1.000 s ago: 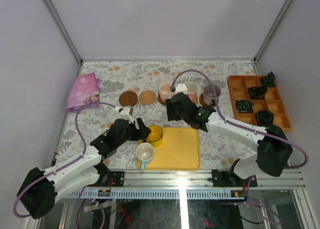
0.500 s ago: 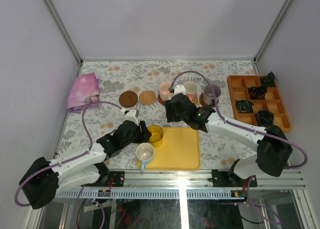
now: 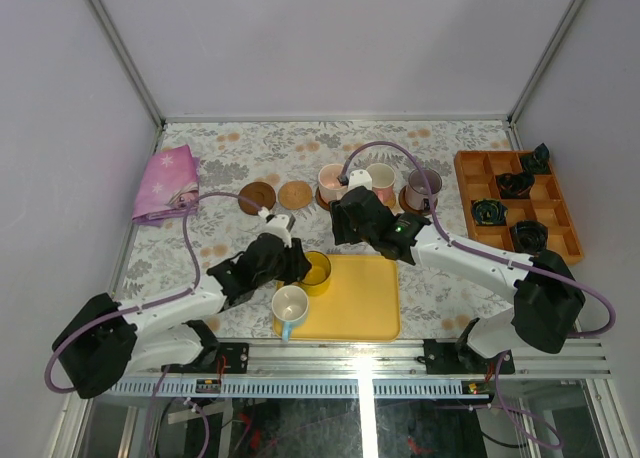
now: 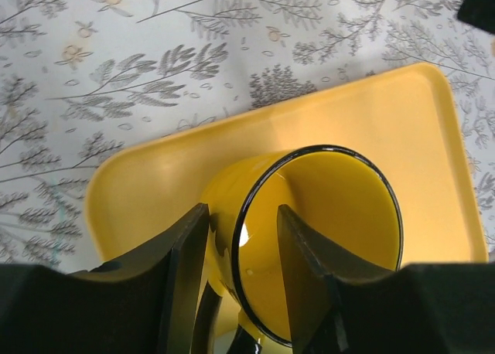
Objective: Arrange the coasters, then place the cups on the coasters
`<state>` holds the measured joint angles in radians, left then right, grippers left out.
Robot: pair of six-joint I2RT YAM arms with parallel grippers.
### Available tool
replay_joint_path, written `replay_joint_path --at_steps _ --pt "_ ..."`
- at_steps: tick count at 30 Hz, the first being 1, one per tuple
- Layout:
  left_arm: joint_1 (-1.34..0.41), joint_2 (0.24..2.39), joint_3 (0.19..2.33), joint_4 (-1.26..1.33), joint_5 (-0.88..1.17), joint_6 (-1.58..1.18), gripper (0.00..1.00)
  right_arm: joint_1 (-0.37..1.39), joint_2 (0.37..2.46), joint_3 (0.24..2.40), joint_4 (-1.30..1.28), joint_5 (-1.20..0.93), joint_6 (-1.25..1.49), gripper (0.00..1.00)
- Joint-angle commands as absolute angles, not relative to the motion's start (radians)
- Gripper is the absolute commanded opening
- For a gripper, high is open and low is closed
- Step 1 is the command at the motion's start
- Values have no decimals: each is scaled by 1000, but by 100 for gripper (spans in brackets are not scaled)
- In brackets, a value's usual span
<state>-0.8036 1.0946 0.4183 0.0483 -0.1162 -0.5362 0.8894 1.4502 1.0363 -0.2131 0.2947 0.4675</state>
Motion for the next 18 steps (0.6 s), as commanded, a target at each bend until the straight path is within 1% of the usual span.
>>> replay_joint_path --at_steps 1,10,18 --pt "-816 1143 480 178 -46 -493 40 901 1418 1038 -210 329 463 61" --pt "-823 1286 541 262 8 -507 36 900 1407 1028 -223 359 467 61" --pt "-837 1379 602 313 12 -554 30 900 1410 1032 -232 371 470 61"
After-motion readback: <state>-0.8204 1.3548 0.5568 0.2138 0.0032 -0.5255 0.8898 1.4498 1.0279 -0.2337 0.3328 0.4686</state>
